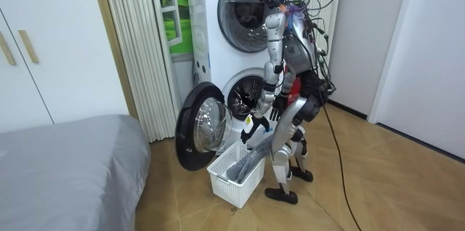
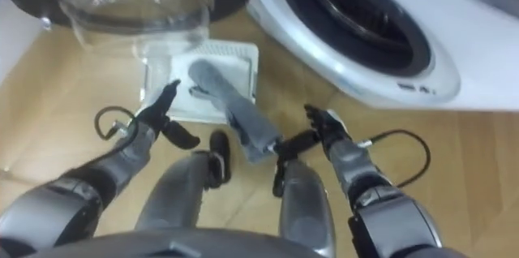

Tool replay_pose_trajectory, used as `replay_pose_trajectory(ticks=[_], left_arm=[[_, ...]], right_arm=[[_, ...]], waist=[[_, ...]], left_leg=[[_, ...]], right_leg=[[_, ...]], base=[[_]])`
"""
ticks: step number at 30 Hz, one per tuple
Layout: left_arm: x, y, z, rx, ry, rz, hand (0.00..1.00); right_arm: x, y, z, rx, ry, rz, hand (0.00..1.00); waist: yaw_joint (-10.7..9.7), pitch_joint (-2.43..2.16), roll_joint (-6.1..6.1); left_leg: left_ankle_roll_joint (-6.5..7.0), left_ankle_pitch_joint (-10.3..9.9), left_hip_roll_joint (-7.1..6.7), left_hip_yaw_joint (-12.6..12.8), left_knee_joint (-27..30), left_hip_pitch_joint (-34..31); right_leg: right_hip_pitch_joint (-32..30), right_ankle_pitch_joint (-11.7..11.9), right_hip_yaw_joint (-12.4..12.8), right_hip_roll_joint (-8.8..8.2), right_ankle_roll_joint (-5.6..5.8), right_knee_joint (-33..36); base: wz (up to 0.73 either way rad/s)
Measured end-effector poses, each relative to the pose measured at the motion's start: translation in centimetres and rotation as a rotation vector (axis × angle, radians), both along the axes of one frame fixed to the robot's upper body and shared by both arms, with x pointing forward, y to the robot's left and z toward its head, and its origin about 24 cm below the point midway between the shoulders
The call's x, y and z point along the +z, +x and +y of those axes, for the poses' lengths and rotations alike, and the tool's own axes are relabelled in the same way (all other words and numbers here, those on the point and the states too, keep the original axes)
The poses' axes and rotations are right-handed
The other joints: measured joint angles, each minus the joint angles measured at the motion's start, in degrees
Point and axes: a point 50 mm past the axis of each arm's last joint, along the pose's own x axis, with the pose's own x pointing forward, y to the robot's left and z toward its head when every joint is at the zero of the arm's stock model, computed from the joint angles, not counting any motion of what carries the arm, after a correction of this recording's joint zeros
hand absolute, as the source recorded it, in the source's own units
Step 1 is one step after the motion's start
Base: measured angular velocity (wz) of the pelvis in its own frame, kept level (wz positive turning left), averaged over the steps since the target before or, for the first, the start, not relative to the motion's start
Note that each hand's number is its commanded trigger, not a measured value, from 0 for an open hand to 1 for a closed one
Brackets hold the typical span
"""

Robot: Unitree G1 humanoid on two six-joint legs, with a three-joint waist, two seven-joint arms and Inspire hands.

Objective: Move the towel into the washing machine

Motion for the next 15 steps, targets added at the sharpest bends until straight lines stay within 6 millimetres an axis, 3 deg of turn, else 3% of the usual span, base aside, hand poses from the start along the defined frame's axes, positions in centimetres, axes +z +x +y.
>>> replay_pose_trajectory(ticks=[9, 12, 15], left_arm=[[4.3, 4.6, 0.2, -0.044, 0.114, -0.223, 0.0], [5.4, 5.7, -0.1, -0.097, 0.173, -0.279, 0.0], [6.0, 6.1, -0.7, -0.151, 0.21, -0.326, 0.0]], right_arm=[[2.1, 2.9, 1.1, -0.032, 0.06, -0.106, 0.0], [2.7, 3.8, 1.8, -0.016, 0.08, -0.137, 0.0], [3.4, 4.6, 2.5, 0.001, 0.101, -0.176, 0.0]], waist=[[-0.96, 0.59, -0.07], [-2.56, 0.91, -0.59], [-3.19, 1.05, -0.76]], left_leg=[[-0.27, 0.01, 1.41, 0.66, 8.68, -16.14], [-0.48, -0.33, 1.04, 0.95, 11.38, -19.06], [-0.81, -1.34, 1.95, 1.04, 14.16, -22.09]], right_leg=[[-17.8, -2.07, 1.91, 0.28, -1.51, 10.93], [-21.42, -3.7, 2.92, -0.19, -1.84, 15.23], [-24.33, -4.36, 2.75, -0.04, -2.64, 17.77]], base=[[-0.06], [0.14], [-0.07]])
